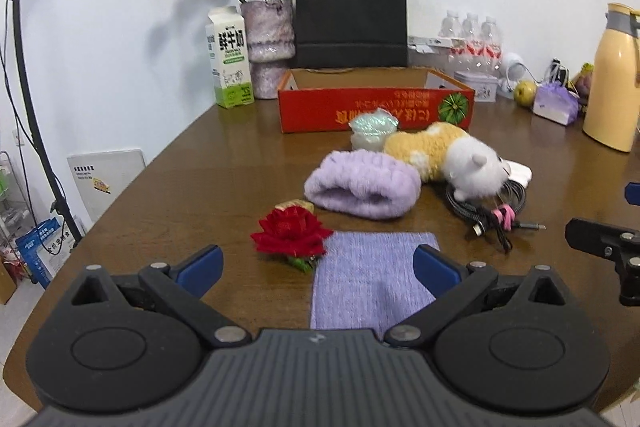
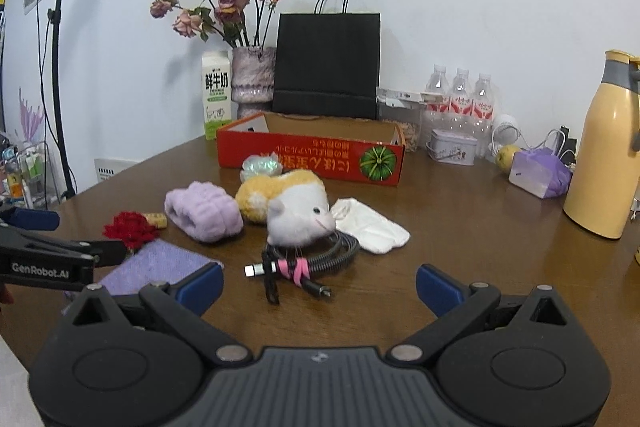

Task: Organize objects
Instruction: 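Grasp the lavender pouch with the left gripper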

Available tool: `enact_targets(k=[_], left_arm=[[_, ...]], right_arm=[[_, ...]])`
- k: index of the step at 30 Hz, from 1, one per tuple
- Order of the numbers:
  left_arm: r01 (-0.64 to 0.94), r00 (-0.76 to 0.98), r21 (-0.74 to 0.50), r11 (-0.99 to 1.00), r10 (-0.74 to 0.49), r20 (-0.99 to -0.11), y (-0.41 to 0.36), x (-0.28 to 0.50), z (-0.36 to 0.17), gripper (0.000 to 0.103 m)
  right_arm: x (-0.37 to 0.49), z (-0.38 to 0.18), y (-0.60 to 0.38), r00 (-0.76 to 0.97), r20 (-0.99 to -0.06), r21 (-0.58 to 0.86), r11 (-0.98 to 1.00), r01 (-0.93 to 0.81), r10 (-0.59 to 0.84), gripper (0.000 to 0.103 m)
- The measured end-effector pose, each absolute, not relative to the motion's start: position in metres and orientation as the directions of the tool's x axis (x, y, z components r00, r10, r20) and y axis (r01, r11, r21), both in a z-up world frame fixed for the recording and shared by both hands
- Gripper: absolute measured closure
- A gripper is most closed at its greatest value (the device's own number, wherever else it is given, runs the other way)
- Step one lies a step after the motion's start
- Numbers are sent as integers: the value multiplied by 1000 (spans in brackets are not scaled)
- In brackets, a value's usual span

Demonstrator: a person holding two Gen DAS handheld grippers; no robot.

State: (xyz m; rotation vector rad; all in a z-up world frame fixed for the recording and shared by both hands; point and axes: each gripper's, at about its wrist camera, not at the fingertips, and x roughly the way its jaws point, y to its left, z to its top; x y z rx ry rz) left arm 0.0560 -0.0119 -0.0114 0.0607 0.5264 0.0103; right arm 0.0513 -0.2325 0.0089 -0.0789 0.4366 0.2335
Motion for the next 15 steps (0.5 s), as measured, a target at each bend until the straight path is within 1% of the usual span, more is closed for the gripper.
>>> enact_targets(k=[15], left_arm=[[92,820,87,992,-26,-572,-25,48,-17,0]], right_arm=[[54,-3,-245,869,-450,7,973,-229,208,0]])
